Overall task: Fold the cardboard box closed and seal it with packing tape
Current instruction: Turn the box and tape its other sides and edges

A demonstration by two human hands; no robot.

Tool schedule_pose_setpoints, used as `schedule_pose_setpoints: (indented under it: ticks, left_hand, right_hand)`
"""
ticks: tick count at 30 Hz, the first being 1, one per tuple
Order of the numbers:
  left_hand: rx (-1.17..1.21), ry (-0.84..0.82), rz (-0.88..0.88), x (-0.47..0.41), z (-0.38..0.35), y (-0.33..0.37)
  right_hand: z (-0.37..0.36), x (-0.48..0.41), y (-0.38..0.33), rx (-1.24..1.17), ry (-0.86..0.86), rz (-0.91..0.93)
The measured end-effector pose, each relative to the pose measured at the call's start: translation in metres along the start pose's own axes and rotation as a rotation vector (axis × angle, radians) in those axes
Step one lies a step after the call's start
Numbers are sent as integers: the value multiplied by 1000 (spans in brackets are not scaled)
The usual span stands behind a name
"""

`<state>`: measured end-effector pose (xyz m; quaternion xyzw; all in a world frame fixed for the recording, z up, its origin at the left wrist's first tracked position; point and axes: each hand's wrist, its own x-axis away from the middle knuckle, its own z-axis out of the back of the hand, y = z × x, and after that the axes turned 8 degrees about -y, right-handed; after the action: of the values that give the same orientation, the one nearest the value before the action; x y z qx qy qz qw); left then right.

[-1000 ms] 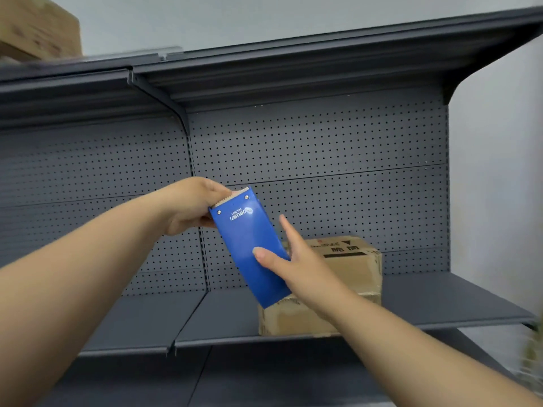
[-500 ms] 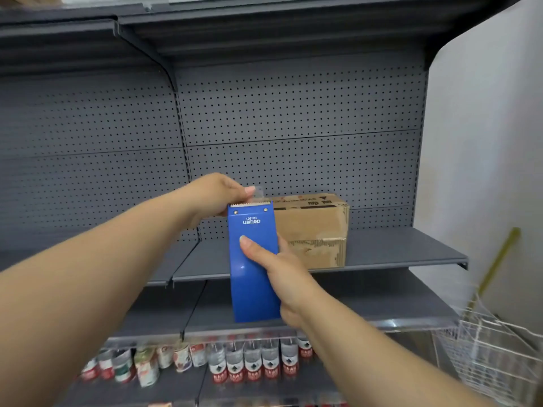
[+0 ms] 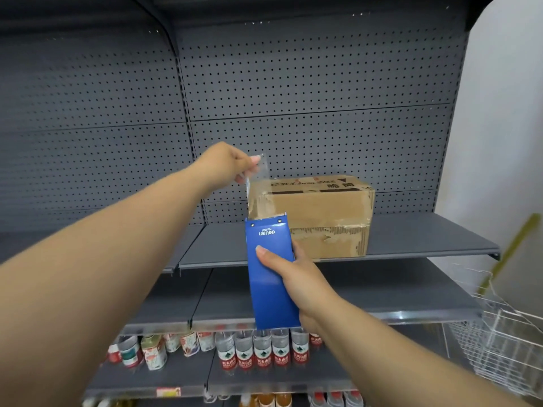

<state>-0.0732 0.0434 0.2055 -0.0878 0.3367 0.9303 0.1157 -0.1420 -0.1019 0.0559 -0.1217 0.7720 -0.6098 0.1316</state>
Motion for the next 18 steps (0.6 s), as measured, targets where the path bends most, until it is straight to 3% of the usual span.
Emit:
schedule_pose_setpoints:
  ticks: [8, 18]
  left_hand:
    - [-95, -57, 50, -77, -19, -63]
    - [-187, -149, 82, -134, -46, -94]
  right_hand:
    - [-4, -73, 26, -33, 79, -64]
    - [4, -120, 47, -19, 150, -109]
